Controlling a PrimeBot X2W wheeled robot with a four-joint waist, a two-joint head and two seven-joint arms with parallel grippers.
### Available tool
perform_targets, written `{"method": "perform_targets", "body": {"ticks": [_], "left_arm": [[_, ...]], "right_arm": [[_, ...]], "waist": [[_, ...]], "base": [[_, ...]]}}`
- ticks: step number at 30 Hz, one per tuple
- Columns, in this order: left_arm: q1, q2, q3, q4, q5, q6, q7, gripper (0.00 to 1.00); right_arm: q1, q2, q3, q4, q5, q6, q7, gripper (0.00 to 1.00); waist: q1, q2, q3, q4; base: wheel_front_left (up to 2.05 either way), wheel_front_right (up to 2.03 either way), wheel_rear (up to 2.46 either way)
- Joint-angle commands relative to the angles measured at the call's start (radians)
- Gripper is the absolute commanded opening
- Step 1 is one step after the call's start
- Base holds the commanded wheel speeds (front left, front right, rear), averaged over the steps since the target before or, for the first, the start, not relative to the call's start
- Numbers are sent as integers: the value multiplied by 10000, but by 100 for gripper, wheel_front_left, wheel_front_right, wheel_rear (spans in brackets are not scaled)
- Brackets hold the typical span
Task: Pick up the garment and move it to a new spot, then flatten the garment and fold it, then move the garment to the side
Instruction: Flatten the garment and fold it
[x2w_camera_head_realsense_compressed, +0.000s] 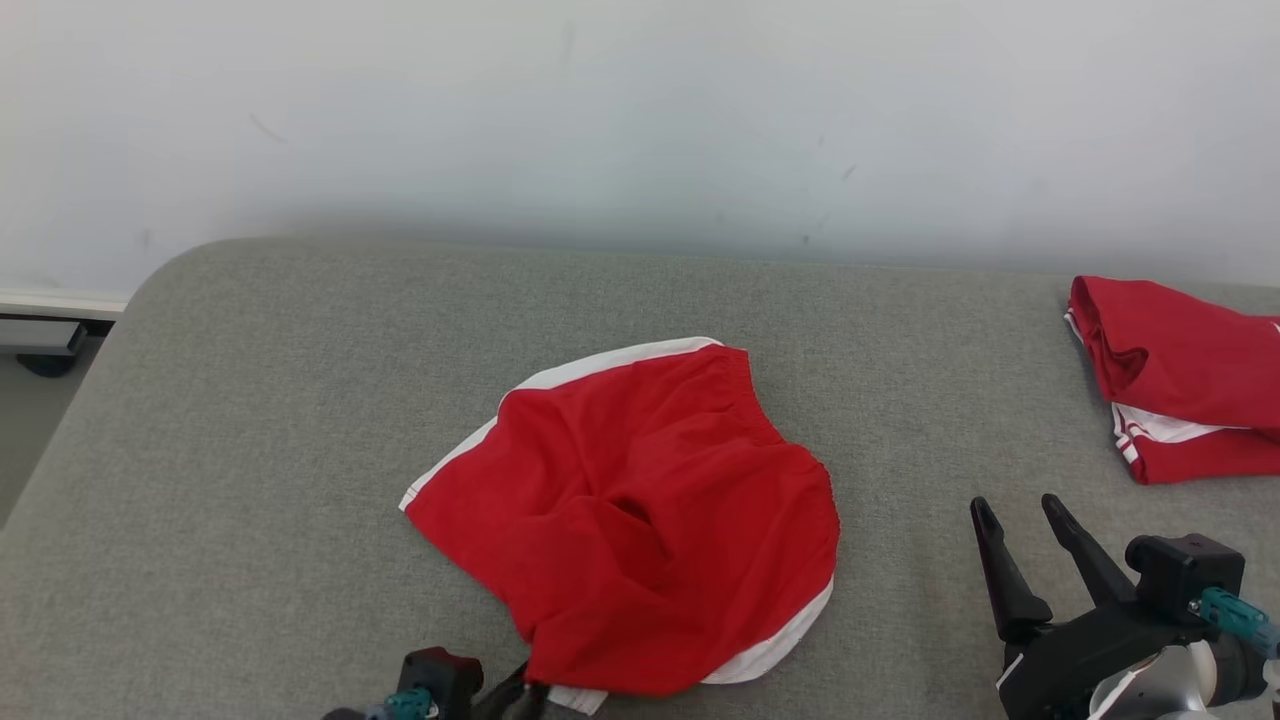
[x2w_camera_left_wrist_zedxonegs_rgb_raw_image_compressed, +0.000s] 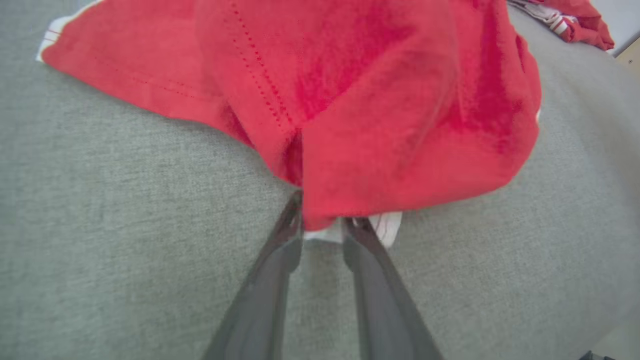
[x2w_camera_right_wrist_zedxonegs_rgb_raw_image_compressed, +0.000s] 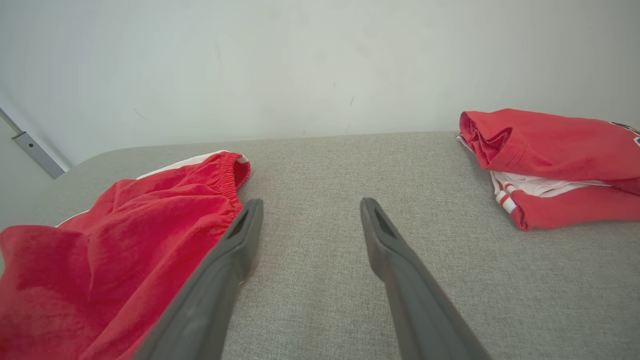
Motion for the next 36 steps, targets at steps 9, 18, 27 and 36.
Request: {"method": "perform_targets", "body": {"ticks": [9,18,27,36], "left_arm": [[-467,594,459,-380,577,591,-338,0],[-819,1869,500,-1779,1192,1579,284,0],[-466,2761,145,-3405,1340,2021,1310,0],[-265,1880,9,-2337,684,1219,982,0]], "right_arm": [[65,-22,-101,-2,-26,-10,-54,100],[96,-20,-84,76,56,-10,-160,100],[70,-16,-27,127,94,-10,-194,100],[-81,-21,53,159,59,-10,-113,100]], "waist": [[0,0,-80,319],[0,0,-144,538],[0,0,-84,623],[0,0,2,544]], "base": [[0,0,0],[0,0,0],[0,0,0],[0,0,0]]}}
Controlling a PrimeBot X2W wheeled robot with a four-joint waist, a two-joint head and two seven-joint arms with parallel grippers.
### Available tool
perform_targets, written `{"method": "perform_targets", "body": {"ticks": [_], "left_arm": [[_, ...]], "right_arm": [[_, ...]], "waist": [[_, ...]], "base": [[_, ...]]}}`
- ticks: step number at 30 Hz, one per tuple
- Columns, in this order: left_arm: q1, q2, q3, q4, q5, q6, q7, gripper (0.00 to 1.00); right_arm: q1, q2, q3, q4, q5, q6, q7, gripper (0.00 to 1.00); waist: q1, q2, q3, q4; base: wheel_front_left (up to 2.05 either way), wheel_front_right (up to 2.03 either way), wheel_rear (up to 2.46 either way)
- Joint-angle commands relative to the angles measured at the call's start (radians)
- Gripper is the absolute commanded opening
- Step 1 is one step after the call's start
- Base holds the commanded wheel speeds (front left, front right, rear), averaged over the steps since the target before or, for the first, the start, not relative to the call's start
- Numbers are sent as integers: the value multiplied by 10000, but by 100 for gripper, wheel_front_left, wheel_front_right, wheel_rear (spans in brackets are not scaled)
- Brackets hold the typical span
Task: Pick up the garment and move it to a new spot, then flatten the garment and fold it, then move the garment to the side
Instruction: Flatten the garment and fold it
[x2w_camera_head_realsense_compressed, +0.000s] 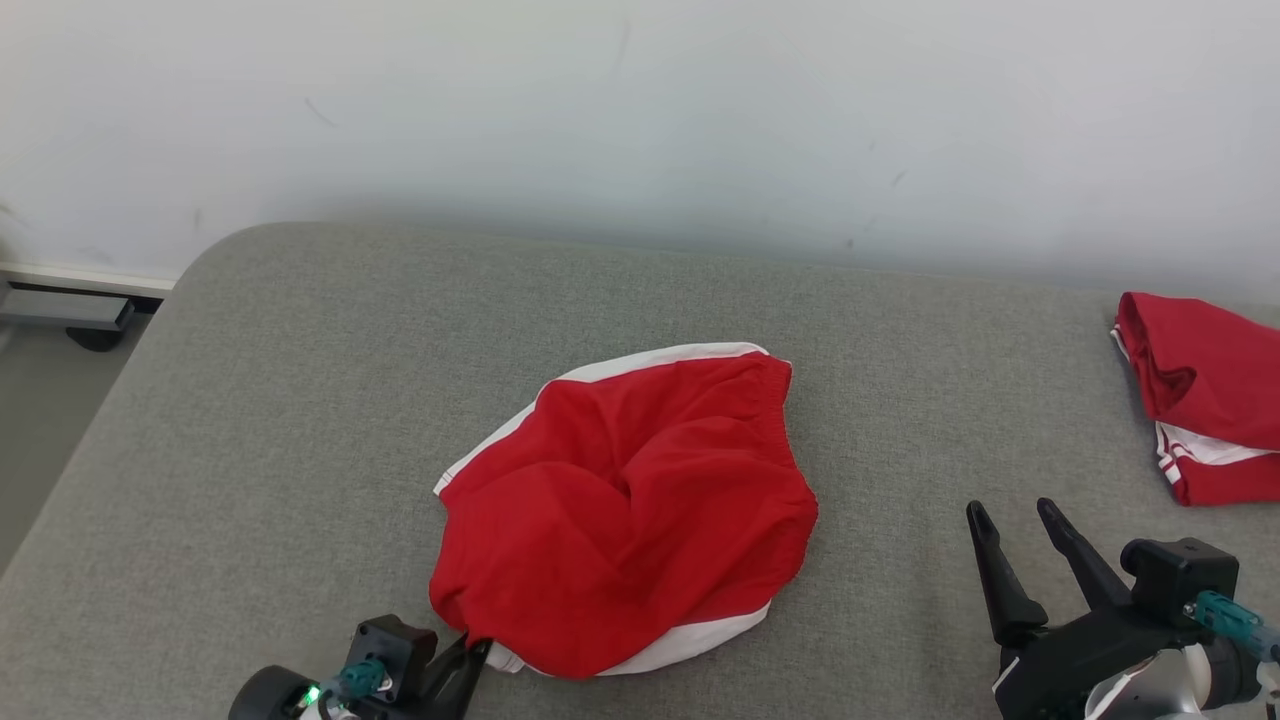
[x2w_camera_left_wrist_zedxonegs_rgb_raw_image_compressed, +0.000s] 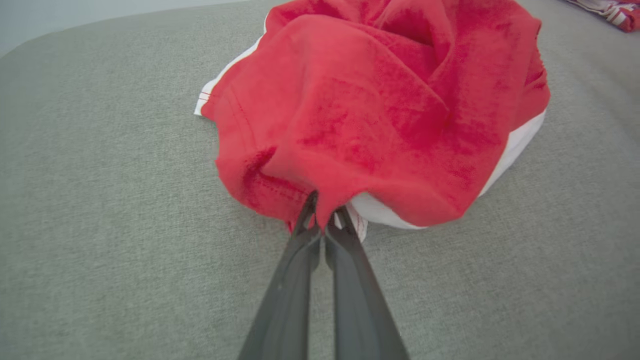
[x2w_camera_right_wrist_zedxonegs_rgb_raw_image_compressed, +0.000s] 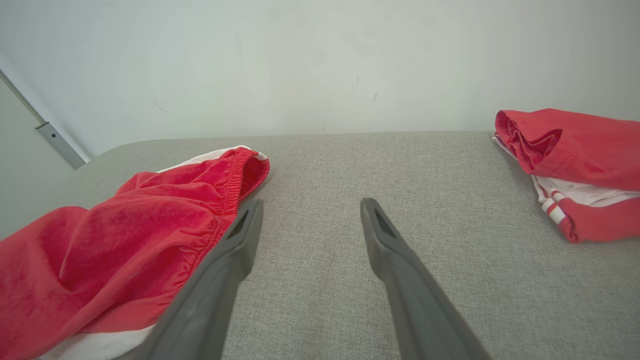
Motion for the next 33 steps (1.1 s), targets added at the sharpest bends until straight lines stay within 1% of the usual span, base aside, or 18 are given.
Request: {"method": "perform_targets", "body": {"ticks": [1,5,8,11,15,17,19,21,25,30,33], "left_arm": [[-152,-94,8,209,2,-99,-99,0],[-573,-298,2,693,82,-420,-257,0],[-929,-348,-74,1118,119,-744,-168,0],[-1287,-232,-196,1648,184,-1100,103,0],[-1559,95,-239,2137,105,-1384,530,0],[-1505,295,-195,2266,-118,-1455,893,0],[-1396,447,-108,2250,-403,-1414,1230,0],[-1308,615,-108,2132,-444,-1365,1501,0],[-1252,811,-137,1867,-451,-1230,1681,0],[-1112,804,-193,1457,-511,-1300,1595,0],[-1118,739,-157,1365,-443,-1168,1403,0]], "right_arm": [[-85,-45,-23,-20,3,-10,38,100],[-100,-106,-3,-34,10,-10,52,100],[-99,-122,36,-17,9,-10,92,100],[-83,-124,94,-5,7,-10,150,100],[-85,-157,117,-47,19,-10,166,100],[-31,-151,90,-67,34,-10,173,100],[48,-150,34,-91,46,-10,165,100],[110,-145,-13,-109,55,-10,153,100],[164,-138,-62,-146,34,-10,150,100],[-46,-118,78,-117,37,-10,200,100],[-70,-108,124,-63,62,-10,199,100]], "waist": [[0,0,1,-23],[0,0,-17,-68],[0,0,-64,-120],[0,0,-118,-197],[0,0,-140,-346],[0,0,-124,-396],[0,0,-83,-411],[0,0,-46,-385],[0,0,6,-290],[0,0,22,-210],[0,0,-19,-192]], "base": [[0,0,0],[0,0,0],[0,0,0],[0,0,0],[0,0,0],[0,0,0],[0,0,0],[0,0,0],[0,0,0],[0,0,0],[0,0,0]]}}
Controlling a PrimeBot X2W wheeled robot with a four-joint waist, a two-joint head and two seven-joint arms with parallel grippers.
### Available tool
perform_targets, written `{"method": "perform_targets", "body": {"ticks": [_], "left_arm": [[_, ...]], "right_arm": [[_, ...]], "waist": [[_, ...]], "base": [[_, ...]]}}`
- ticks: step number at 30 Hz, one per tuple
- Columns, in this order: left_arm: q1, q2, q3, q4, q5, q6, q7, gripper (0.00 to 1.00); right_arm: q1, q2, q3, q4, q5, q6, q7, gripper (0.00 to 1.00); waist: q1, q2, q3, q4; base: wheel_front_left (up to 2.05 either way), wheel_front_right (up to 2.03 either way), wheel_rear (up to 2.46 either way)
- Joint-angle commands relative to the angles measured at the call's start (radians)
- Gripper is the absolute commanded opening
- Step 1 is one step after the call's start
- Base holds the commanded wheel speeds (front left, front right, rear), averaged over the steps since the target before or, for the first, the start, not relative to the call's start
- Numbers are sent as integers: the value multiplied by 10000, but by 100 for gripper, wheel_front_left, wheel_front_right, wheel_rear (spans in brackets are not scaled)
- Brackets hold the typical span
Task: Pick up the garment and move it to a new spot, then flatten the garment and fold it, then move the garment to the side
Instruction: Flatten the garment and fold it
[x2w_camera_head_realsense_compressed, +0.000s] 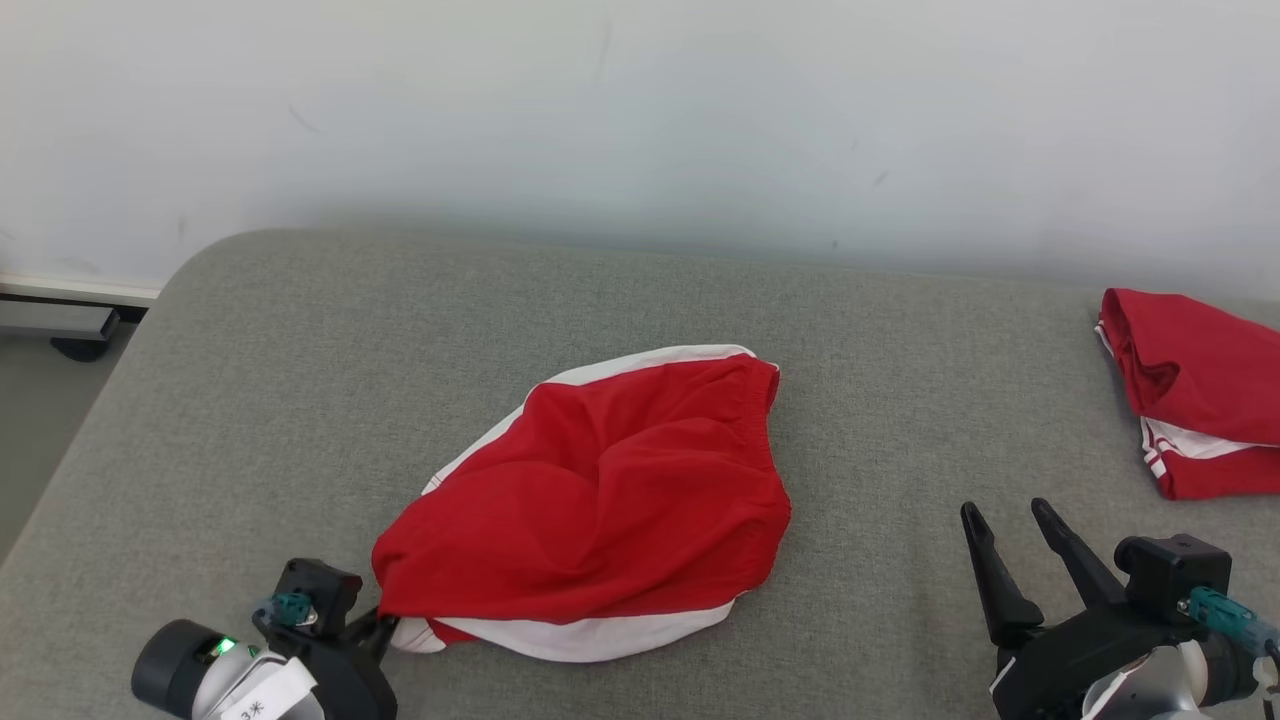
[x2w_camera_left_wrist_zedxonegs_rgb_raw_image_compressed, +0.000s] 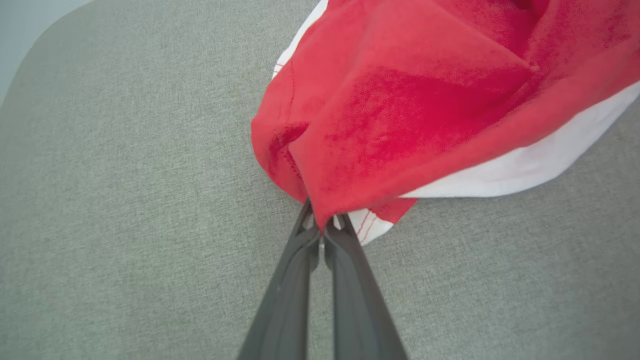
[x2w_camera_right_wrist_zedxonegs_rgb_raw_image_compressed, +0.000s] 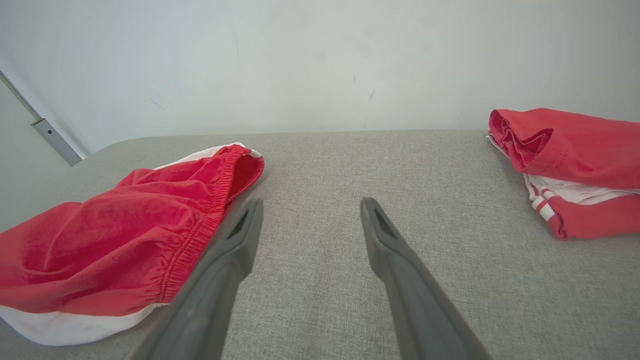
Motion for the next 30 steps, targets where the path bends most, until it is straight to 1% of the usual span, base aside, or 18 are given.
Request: {"method": "perform_targets", "body": {"ticks": [1,2,3,7,10,13,20,24,30], "left_arm": [[26,-6,45,-29,147,77,-131,42],[8,-28,97,-38,184,173,-281,78],[24,-53,157,-53,186,255,-432,100],[192,-155,469,-108,40,549,-1096,100],[434,-233,840,-114,-288,691,-1725,100],[659,-270,999,-111,-471,794,-2018,100],[1123,-151,1153,-42,-757,902,-2233,100],[1470,-186,1345,-150,-1014,992,-2409,100],[1846,-368,1428,-321,-1322,933,-2467,100]], "right_arm": [[-41,-26,-9,24,61,-10,16,100],[-22,-23,-23,27,63,-10,9,100],[13,-21,-22,36,63,-10,2,100],[119,-19,-2,51,115,-10,13,100],[131,-9,8,66,154,-10,10,100],[133,-3,-4,85,179,-10,-9,100],[140,5,1,102,199,-10,30,100],[194,5,-33,77,227,-10,25,100],[241,9,-93,75,217,-10,20,100]], "waist": [[0,0,-23,15],[0,0,-43,33],[0,0,-64,48],[0,0,-85,119],[0,0,-98,190],[0,0,-135,246],[0,0,-228,278],[0,0,-256,261],[0,0,-244,311]], "base": [[0,0,0],[0,0,0],[0,0,0],[0,0,0],[0,0,0],[0,0,0],[0,0,0],[0,0,0],[0,0,0]]}}
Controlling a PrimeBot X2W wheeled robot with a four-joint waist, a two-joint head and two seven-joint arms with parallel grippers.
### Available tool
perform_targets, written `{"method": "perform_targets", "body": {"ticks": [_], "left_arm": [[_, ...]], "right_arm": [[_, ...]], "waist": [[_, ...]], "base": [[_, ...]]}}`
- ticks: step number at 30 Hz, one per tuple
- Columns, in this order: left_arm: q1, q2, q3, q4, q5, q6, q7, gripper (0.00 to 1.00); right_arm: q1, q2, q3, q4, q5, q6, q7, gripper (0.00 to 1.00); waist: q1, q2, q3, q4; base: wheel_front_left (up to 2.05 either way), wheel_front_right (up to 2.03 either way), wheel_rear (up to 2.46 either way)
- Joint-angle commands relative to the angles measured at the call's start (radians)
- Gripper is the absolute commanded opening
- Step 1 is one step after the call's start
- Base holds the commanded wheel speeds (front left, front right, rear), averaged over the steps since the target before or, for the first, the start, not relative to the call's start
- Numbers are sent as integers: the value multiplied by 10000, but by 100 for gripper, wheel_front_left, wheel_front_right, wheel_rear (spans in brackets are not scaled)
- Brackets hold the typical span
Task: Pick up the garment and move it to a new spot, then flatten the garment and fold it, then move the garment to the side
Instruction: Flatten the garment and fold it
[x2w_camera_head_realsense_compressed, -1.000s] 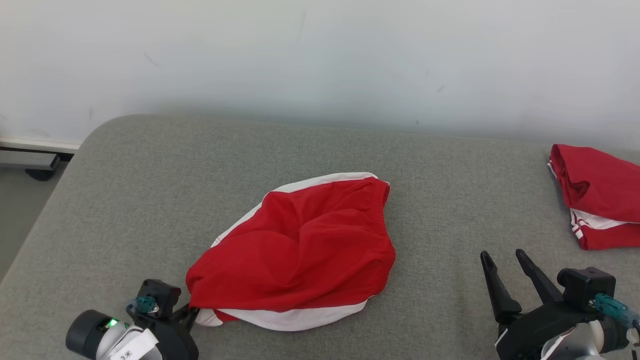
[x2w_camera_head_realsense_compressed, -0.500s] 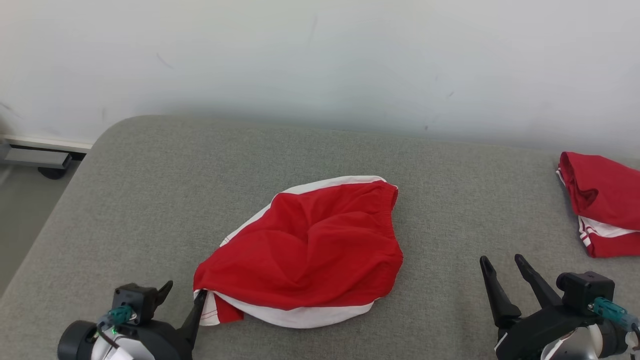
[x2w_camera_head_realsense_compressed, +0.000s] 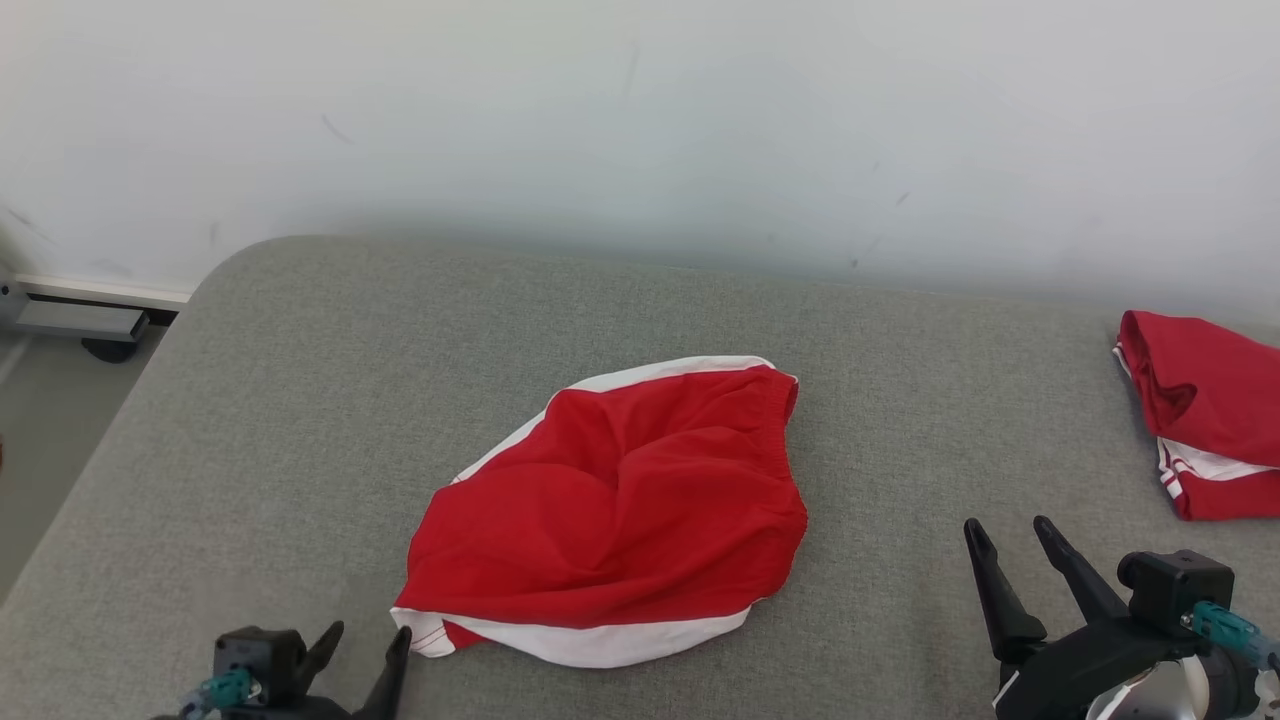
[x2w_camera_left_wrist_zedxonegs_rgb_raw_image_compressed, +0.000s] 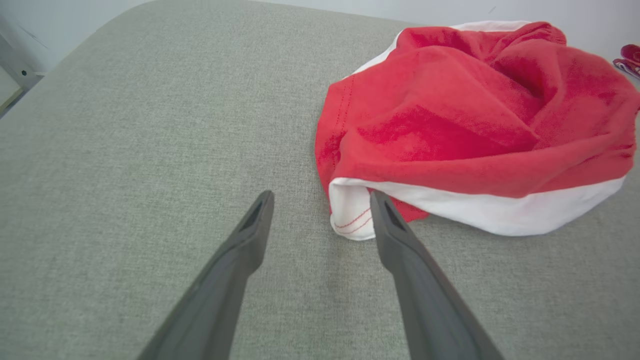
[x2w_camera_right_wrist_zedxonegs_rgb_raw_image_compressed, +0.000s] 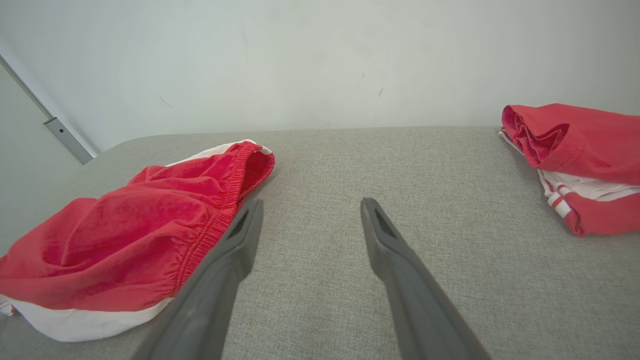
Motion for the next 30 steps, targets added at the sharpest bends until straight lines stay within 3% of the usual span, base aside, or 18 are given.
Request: {"method": "perform_targets", "body": {"ticks": [1,22,23,24,25,26,27,30], "left_arm": [[212,-50,-51,24,-78,-66,44,100],[-197,-1313,-7,2084,-508,-1064,-159,100],[-238,-1340,-107,2251,-388,-1111,-102,88],[-278,-1425,-127,2381,-408,-1147,-107,50],[-322,-1490,-120,2492,-441,-1205,-125,37],[-366,-1505,-154,2640,-393,-1227,-131,9],[-388,-1532,-170,2746,-378,-1292,-133,0],[-460,-1561,-204,2982,-310,-1374,-176,0]], "right_arm": [[12,-9,-31,-24,65,-10,18,100],[-233,-126,49,-56,73,-10,38,100],[-235,-126,52,-63,66,-10,43,100],[-235,-125,46,-62,60,-10,45,100],[-226,-124,37,-62,50,-10,41,100],[-213,-123,23,-61,40,-10,43,100],[-189,-121,6,-63,32,-10,39,100],[-114,-114,-34,-63,24,-10,22,100]], "waist": [[0,-1,11,10],[0,-1,311,-501],[0,-1,316,-514],[0,-1,318,-520],[0,-1,315,-519],[0,-1,310,-515],[0,-1,302,-499],[0,-1,256,-397]], "base": [[0,0,0],[0,0,0],[0,0,0],[0,0,0],[0,0,0],[0,0,0],[0,0,0],[0,0,0]]}}
